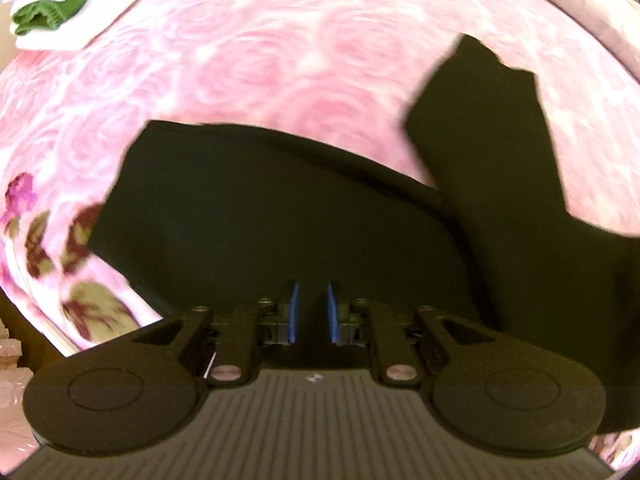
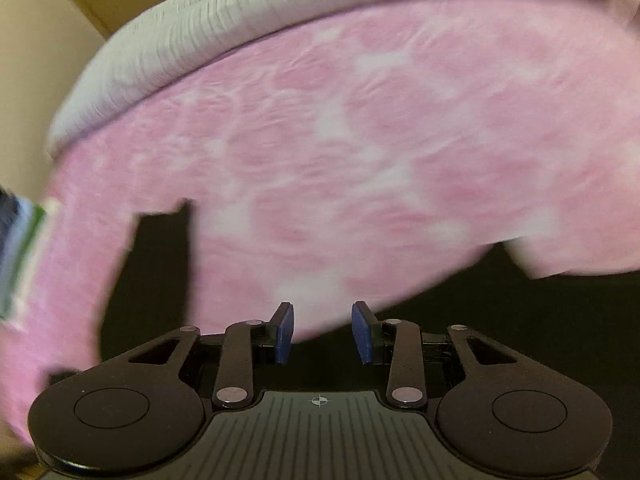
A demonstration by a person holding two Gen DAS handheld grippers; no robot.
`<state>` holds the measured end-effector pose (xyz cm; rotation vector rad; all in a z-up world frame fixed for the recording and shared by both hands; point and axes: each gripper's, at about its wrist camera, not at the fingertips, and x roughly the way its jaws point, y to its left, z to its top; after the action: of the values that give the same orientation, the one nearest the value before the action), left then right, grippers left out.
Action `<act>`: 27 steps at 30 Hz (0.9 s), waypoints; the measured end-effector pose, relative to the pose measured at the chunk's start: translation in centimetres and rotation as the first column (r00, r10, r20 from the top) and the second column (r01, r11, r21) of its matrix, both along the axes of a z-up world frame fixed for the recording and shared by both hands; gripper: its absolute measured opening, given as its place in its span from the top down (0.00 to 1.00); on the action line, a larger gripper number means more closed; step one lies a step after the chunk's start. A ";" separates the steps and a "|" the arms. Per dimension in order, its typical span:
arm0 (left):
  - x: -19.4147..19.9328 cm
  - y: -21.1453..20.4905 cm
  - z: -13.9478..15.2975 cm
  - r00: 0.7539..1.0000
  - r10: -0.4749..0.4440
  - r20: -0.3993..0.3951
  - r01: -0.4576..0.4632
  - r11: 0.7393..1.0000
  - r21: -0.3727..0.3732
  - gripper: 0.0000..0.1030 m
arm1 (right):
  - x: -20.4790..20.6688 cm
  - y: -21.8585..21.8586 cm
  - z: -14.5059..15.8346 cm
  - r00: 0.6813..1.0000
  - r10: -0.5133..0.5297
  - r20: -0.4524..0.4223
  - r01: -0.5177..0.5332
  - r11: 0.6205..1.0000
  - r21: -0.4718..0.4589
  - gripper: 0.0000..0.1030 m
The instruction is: Fold clothes
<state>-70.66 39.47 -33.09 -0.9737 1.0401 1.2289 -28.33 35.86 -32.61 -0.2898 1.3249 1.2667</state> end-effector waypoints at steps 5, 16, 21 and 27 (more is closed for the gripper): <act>-4.5 1.8 0.3 0.997 0.074 0.015 -0.074 0.997 0.017 0.88 | -0.9 2.9 -5.6 0.889 -0.225 -0.398 0.193 0.974 -0.120 0.65; -12.7 1.0 0.7 0.965 0.247 0.087 -0.246 0.969 -0.016 0.88 | -7.6 7.8 -7.4 0.927 -0.166 -0.336 0.154 0.986 -0.061 0.99; -15.8 -0.1 2.2 0.941 0.315 0.125 -0.318 0.948 0.003 0.88 | -18.5 8.3 1.9 0.954 0.297 0.046 -0.299 0.916 0.270 0.99; -19.9 -1.2 3.5 0.908 0.392 0.148 -0.396 0.918 0.000 0.88 | -33.5 5.3 4.7 0.659 0.745 0.099 -0.745 0.630 0.219 0.81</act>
<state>-90.53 38.28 -29.62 -1.2725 0.7252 1.4718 -61.84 41.19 -27.90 -0.7213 1.0415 2.1175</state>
